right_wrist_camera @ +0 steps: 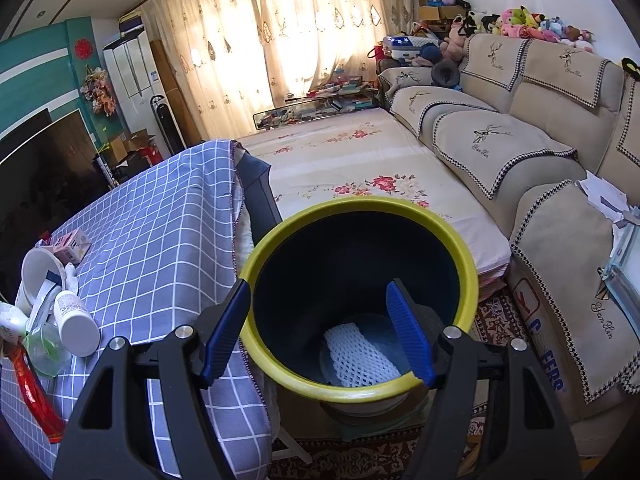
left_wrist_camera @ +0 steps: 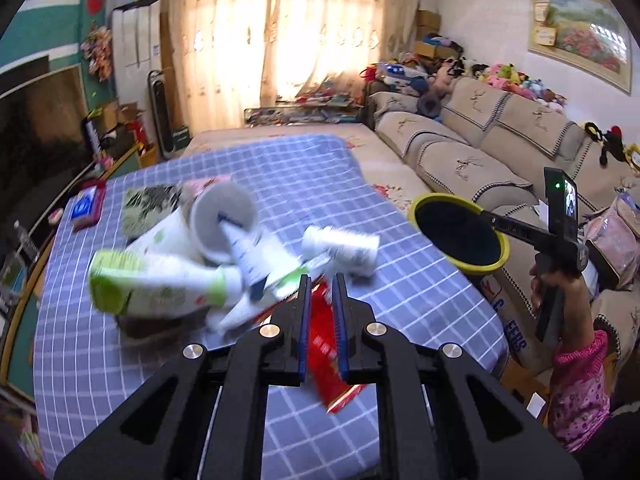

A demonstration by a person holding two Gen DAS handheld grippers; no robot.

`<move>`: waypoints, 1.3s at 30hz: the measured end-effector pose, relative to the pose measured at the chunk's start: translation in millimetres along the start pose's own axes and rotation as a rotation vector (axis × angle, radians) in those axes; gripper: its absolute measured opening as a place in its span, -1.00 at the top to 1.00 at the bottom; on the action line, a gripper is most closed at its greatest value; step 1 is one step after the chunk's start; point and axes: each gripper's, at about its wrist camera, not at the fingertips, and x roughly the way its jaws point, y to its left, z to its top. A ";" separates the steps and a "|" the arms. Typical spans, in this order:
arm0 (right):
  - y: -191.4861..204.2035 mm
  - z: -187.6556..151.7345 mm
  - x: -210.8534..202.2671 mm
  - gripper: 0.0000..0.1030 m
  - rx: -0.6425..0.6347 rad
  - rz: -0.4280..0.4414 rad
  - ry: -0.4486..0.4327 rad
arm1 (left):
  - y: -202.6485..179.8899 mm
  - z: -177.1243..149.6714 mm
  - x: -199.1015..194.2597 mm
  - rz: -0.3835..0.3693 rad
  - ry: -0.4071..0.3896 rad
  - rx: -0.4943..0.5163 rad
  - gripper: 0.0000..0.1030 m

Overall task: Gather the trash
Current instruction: 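Carry the red snack bag over the bin and open the left gripper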

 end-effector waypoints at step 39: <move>-32.1 4.7 -9.8 -0.31 0.043 -0.003 -0.048 | -59.3 -1.7 77.0 -0.126 0.234 0.042 0.69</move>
